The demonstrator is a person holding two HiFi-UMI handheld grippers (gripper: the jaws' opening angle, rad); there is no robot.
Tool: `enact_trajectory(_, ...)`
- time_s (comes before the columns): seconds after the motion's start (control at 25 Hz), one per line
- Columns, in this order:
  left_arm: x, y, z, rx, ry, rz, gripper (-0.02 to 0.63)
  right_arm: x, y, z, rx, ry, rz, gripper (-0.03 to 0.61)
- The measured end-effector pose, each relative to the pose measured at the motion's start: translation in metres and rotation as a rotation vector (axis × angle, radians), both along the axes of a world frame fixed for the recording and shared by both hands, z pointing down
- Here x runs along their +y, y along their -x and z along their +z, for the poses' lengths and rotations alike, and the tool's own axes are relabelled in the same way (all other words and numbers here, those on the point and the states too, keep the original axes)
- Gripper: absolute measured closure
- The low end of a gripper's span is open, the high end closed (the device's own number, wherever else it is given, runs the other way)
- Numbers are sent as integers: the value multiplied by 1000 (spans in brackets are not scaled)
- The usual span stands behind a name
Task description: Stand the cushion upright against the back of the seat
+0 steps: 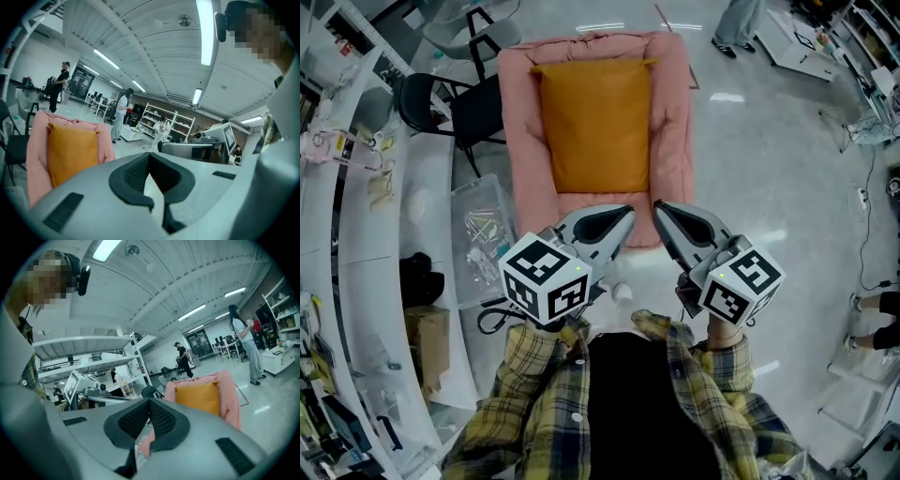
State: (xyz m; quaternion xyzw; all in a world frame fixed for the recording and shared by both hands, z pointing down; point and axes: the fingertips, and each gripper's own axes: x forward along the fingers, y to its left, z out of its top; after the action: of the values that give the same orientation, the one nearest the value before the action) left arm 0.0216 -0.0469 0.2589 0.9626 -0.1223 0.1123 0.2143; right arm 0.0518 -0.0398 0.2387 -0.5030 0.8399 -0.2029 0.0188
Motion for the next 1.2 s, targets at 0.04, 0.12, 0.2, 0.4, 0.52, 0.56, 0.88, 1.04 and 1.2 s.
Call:
enact_trajectory(0.04, 1, 2, 0, 1, 5, -6, 609, 1, 4, 1, -3, 4, -6, 560)
enact_trajectory(0.12, 4, 6, -1, 1, 10, -10, 609, 5, 10, 3, -2, 14, -9, 560)
enact_trajectory(0.2, 6, 11, -3, 4, 10, -12, 609, 7, 15, 3, 3, 20, -8, 560)
enact_trajectory(0.4, 7, 32, -9, 18, 17, -40, 609, 12, 30, -1, 57, 19, -20, 560)
enact_trajectory(0.52, 1, 47, -9, 24, 17, -59, 609, 13, 42, 0, 81, 19, -29, 560)
enact_trajectory(0.56, -1, 51, -10, 30, 16, -65, 609, 13, 45, 1, 81, 20, -32, 560)
enact_trajectory(0.88, -11, 73, -21, 72, 0, -118, 609, 18, 53, -3, 107, 5, -37, 560)
enact_trajectory(1.04, -6, 75, -25, 110, -18, -113, 609, 21, 53, -5, 110, -5, -28, 560)
enact_trajectory(1.2, 7, 83, -19, 90, -59, -76, 609, 24, 57, -5, 115, -8, -32, 560)
